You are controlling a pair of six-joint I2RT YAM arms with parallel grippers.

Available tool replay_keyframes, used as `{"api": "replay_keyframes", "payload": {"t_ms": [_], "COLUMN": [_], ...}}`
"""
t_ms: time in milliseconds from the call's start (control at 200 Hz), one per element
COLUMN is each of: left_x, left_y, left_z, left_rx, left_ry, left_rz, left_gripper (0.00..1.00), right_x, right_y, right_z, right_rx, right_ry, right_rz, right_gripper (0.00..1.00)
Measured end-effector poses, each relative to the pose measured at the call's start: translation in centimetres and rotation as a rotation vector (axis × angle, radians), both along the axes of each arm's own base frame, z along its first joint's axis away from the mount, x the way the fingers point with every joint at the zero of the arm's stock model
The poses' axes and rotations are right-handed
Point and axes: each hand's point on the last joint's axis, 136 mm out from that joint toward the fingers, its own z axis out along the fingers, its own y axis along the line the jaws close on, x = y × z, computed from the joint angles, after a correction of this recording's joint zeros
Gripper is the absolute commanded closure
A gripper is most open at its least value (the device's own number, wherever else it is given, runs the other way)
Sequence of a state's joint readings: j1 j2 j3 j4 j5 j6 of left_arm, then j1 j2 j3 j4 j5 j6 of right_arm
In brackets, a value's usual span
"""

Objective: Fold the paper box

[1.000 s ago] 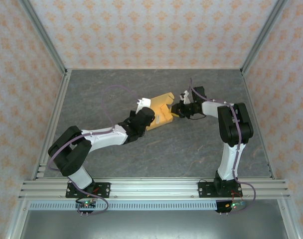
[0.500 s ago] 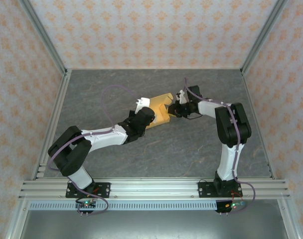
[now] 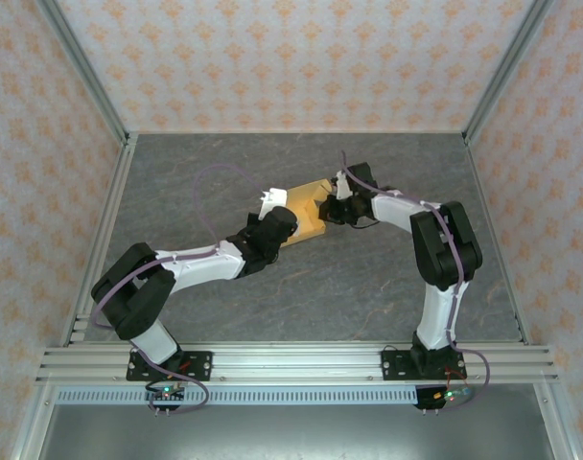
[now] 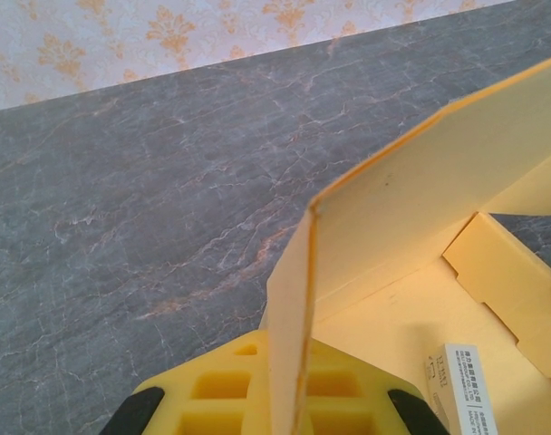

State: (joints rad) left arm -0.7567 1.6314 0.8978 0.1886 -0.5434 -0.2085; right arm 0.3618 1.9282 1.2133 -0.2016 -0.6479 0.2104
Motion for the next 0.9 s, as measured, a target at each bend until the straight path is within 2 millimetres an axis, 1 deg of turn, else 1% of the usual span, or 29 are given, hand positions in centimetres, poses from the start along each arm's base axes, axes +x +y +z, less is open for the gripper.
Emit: {"api": "replay_keyframes", "payload": {"t_ms": [300,530,701,806,901], "left_x": [-0.1,-0.5,-0.6,-0.6,-0.6], "left_y": [0.1,0.5,0.4,0.4,0.4], "left_z": [-0.1,-0.9,-1.3,-1.3,-1.3], "left_rx": [0.001,0.022,0.017,0.016,0.016], "left_ry": [0.001,0.025,0.034,0.034,0.034], "left_rz": [0.003,0.004,-0.002,-0.002,-0.002], "left_gripper": [1.00,1.00,1.00,1.00,1.00], "right_x": [0.0,0.0,0.0,0.1,0.2], "right_y": [0.1,-0.8,-1.5,-1.7,-1.7], "right_z": [0.2,0.3,0.4,0.4,0.4], "right_rx": [-0.229,-0.411,-0.486,-0.514,-0.525], "right_ry": [-0.102,-0.148,-0.165,-0.175,-0.181], "right_rz": [-0.013,-0.028,-0.034,-0.043,-0.051], "right_gripper": [0.93,0.95,0.96,0.99,1.00]}}
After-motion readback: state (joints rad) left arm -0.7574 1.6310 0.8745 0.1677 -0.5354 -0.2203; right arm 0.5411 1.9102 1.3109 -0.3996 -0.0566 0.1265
